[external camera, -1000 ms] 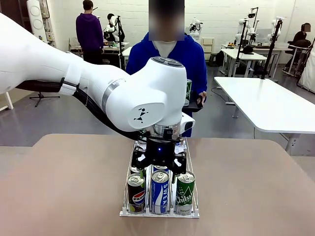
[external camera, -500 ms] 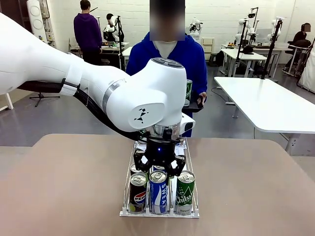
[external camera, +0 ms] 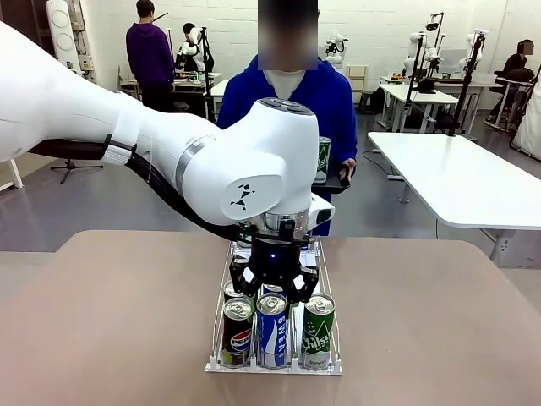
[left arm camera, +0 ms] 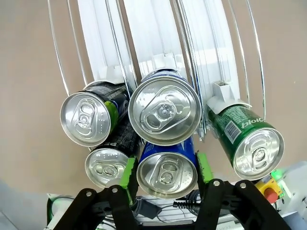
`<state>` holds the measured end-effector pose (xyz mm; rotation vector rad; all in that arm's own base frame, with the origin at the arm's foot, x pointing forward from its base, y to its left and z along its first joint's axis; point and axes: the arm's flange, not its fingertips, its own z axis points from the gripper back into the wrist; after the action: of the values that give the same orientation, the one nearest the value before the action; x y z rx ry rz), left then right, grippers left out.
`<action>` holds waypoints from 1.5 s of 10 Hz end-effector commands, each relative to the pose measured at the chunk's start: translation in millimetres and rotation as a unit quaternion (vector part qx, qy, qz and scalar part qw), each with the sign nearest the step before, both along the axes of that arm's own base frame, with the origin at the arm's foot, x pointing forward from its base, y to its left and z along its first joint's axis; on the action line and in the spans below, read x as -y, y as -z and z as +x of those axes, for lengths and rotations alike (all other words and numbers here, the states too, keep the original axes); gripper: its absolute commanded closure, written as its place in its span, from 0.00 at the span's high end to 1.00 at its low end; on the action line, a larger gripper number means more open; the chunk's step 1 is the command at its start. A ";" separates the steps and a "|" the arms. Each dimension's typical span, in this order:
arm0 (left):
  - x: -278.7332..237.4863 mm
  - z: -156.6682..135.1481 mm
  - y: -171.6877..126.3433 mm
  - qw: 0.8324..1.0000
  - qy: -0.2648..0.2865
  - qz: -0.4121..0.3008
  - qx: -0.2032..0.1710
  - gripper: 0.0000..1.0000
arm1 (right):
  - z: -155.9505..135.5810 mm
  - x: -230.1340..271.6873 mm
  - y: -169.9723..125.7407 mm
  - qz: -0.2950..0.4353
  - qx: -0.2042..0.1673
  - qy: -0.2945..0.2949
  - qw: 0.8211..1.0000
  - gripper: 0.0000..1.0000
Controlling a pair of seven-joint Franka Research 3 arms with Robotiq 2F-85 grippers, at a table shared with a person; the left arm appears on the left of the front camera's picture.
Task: Retrieve and hand over the desired beverage to the person.
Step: Pick up another can of the same type that the person held from the Automatic Can Dispenser.
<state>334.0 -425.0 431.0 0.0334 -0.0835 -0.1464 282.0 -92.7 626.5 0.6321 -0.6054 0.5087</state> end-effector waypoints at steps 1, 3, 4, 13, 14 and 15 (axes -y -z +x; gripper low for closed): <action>-5.4 -11.3 -15.7 0.999 0.018 0.009 -0.025 0.00 | -0.5 0.0 -0.2 -0.001 -0.005 -0.002 1.000 1.00; -33.1 -74.2 -100.8 0.997 0.071 0.001 0.025 0.00 | -0.5 0.0 -0.2 -0.001 -0.005 -0.002 1.000 1.00; -58.3 -106.9 -147.3 0.992 0.092 -0.043 0.080 0.00 | -0.5 0.0 -0.2 -0.001 -0.005 -0.002 1.000 1.00; -63.8 -58.4 -305.0 0.997 0.025 -0.035 0.065 0.00 | -0.5 0.0 -0.2 -0.001 -0.005 -0.002 1.000 1.00; -60.7 -48.6 -304.2 0.998 0.025 -0.036 0.053 0.00 | -0.5 0.0 -0.2 -0.001 -0.005 -0.002 1.000 1.00; -59.7 -38.2 -300.1 0.998 0.024 -0.038 0.041 0.00 | -0.5 0.0 -0.2 -0.001 -0.005 -0.002 1.000 1.00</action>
<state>295.1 -357.9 718.0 -0.0521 -0.1826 -0.2085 281.6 -92.8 626.9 0.6330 -0.6070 0.5097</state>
